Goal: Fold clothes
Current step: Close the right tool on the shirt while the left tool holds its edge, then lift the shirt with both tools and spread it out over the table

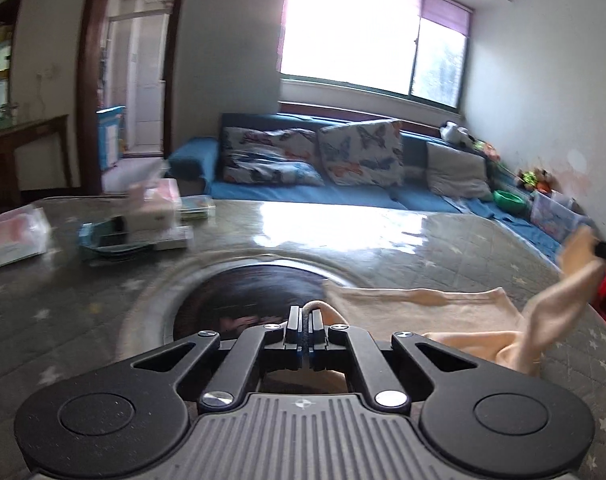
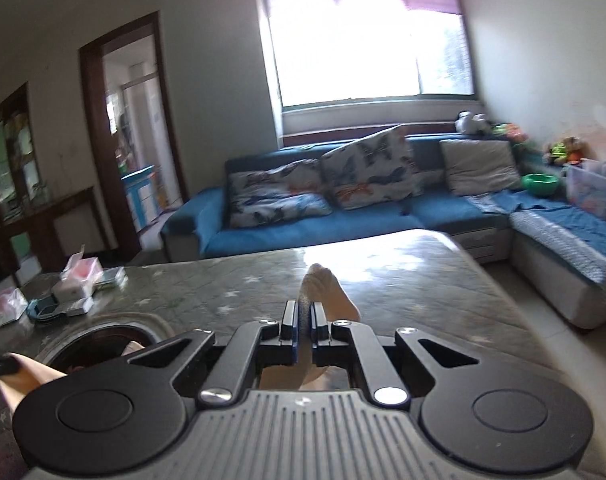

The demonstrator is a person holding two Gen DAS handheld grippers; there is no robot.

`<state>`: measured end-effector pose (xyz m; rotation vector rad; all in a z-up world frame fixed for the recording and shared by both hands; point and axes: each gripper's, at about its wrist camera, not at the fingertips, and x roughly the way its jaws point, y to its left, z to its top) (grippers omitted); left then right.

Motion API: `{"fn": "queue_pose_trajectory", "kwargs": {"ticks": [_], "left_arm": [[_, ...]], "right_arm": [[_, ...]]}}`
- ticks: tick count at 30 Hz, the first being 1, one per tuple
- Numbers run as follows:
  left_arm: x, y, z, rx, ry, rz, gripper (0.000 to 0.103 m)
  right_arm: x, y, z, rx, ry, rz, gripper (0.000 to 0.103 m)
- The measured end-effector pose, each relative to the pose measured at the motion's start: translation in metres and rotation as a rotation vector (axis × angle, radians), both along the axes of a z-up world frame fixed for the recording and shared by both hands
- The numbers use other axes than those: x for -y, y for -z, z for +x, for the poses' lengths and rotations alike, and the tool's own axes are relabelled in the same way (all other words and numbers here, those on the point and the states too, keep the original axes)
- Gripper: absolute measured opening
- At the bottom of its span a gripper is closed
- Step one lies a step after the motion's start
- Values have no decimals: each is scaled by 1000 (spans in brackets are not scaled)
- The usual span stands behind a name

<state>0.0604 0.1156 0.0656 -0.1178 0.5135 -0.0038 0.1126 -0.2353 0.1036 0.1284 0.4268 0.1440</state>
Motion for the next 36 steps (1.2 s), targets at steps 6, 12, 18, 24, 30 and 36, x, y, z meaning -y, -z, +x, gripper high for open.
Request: {"fn": "queue_pose_trajectory", "kwargs": {"ticks": [6,12,18,24,30,36], "left_arm": [[-35,11,-39,-46,-99,-24,3],[-60,33,-61,-118,-172,-58,3],[-67,49,-68,-206,-173,-62,6],[-52,33,-79,-140,-74,-4,9],[-27,17,-86,-61,82,22,23],[-17,13,-87,-43,145,16,39]], "right_arm": [[48,16,-53,-19,116,26,5],[85,40,-83,-81,223,65,4],[111,69,-93,-159,304,83,4],[97,72,-86,-196,232,73,9],[63,76,-58,-230,140,34,14],[53,90,-30,-284,147,-6,24]]}}
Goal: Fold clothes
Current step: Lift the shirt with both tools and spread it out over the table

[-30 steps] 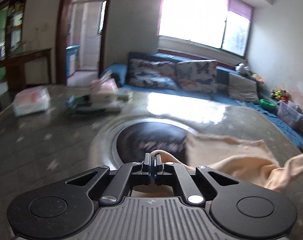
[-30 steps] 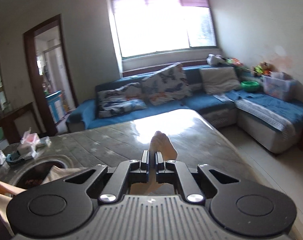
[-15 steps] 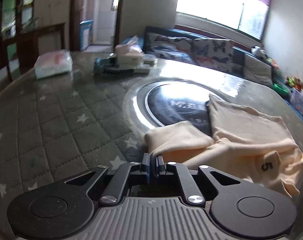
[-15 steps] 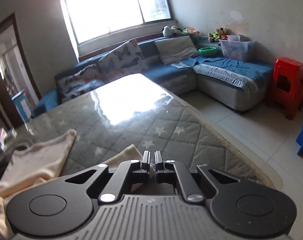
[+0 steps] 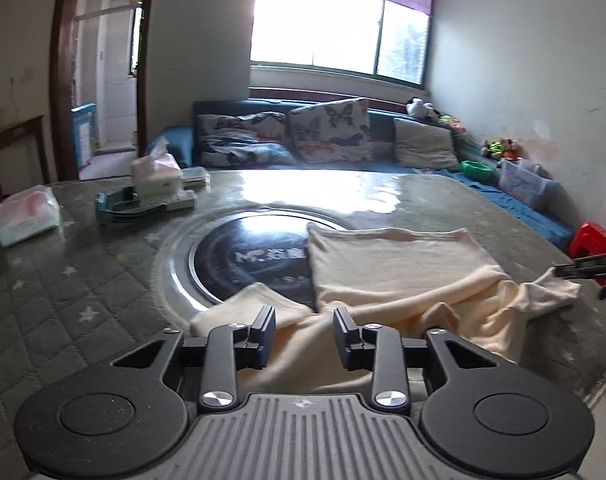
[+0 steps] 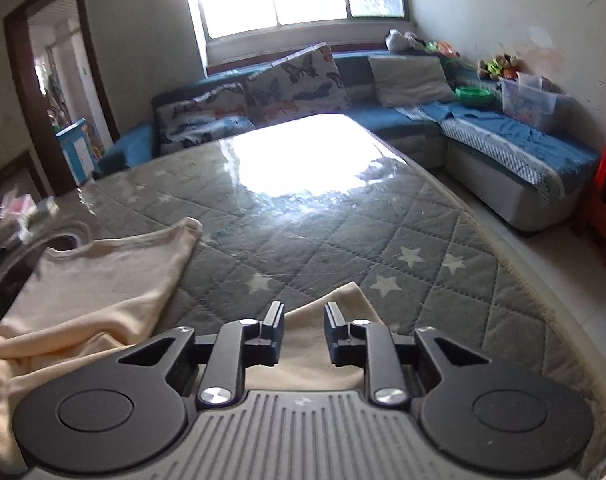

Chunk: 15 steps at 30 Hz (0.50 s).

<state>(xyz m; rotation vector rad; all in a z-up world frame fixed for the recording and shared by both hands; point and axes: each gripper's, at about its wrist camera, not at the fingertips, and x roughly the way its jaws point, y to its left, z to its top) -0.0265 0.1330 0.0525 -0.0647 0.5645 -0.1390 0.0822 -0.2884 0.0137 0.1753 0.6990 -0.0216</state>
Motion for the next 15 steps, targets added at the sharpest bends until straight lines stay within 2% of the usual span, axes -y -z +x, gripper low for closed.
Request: {"fn": "queue_pose_trajectory", "kwargs": {"ticks": [5,9,13,15], "left_arm": [[24,10,10,-34,84,-23,42],[46,16,21,-47,154,-43,42],[68,19,29,-48,230,-55,42],[78,21,32,-55,261,-55,42]], "right_arm": [[1,15,23,-45,48,-12,30],[-10,16,33,-57,46,-39,40],[-21,17,42,-62,41,-81,40],[-27,18,46,-63,35,-122,35]]}}
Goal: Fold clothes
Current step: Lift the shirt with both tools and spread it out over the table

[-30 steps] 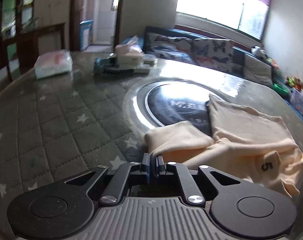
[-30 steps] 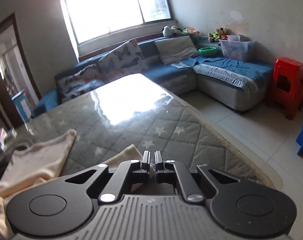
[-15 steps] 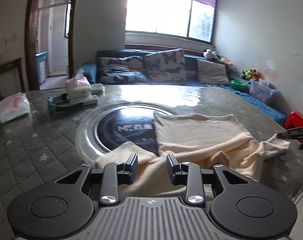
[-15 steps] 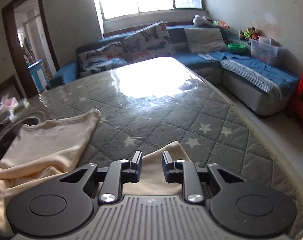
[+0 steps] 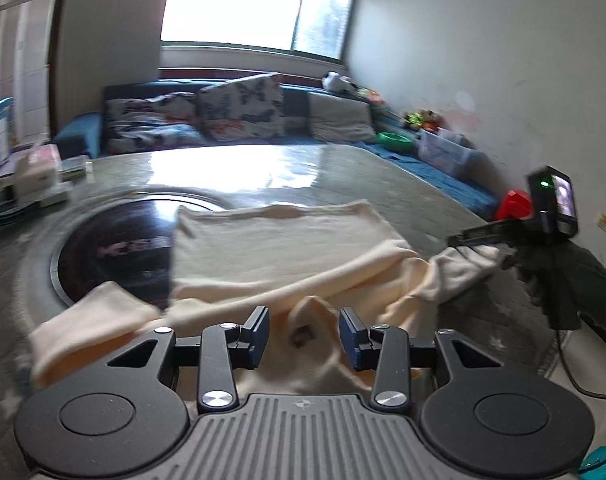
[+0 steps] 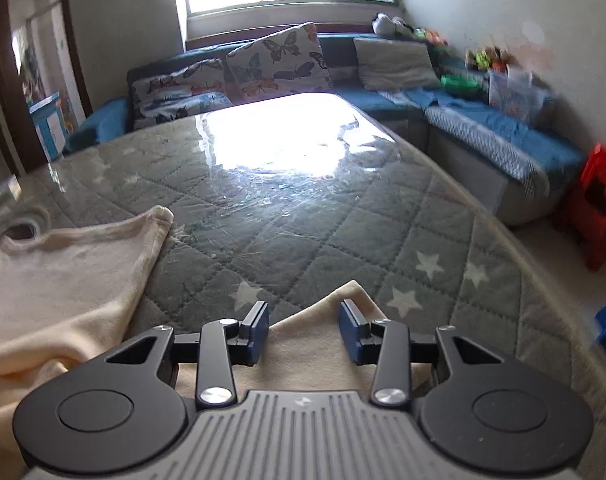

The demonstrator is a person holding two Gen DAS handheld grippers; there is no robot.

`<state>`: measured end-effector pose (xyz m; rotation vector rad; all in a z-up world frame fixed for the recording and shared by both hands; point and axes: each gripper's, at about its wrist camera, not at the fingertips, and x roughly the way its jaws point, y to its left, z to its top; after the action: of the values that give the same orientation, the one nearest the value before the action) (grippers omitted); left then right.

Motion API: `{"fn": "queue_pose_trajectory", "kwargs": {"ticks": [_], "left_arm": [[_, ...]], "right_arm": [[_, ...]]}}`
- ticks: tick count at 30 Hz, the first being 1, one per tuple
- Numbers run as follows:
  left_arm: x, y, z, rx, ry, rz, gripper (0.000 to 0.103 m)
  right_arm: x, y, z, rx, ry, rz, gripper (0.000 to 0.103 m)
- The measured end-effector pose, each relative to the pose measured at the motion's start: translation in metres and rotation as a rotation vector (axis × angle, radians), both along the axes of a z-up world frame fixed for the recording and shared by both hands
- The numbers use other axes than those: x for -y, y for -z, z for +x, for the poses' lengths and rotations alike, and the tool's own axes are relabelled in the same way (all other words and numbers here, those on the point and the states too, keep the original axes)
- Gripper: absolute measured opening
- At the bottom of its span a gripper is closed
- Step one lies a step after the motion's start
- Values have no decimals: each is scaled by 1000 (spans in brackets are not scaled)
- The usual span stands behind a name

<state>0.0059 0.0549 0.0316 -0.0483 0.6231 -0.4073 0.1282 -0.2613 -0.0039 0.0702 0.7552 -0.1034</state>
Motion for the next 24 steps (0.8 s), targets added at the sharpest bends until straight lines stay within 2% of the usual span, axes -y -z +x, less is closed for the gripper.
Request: {"fn": "queue_pose_trajectory", "kwargs": {"ticks": [2,4,5,11,17,19,21,22,24], "left_arm": [[8,3,4,-9,26,-2,42],[15,4,7,-15,46,1,42],[18,5,9,-15,55,3,42],[29,9,18,-9,64,44,42],[20,12,27,-16,39,21,39],[20,17,31,-28,46,21,30],[21,22,33,-40,53,25,25],[21,24,33,-38,61,25,16],[22,26,32,-36,68,28,9]], "right_arm": [[-4,1,2,3,-15,-48,26],[-4,0,3,10,-18,-44,8],[-2,-1,3,15,-15,-32,5],[10,-20,-18,101,-14,8,4],[29,-44,-60,179,5,12,4],[37,-48,-73,197,18,9,4],[41,-49,-85,214,25,3,4],[44,-49,-92,215,26,-4,4],[50,-45,-102,195,32,-8,4]]}}
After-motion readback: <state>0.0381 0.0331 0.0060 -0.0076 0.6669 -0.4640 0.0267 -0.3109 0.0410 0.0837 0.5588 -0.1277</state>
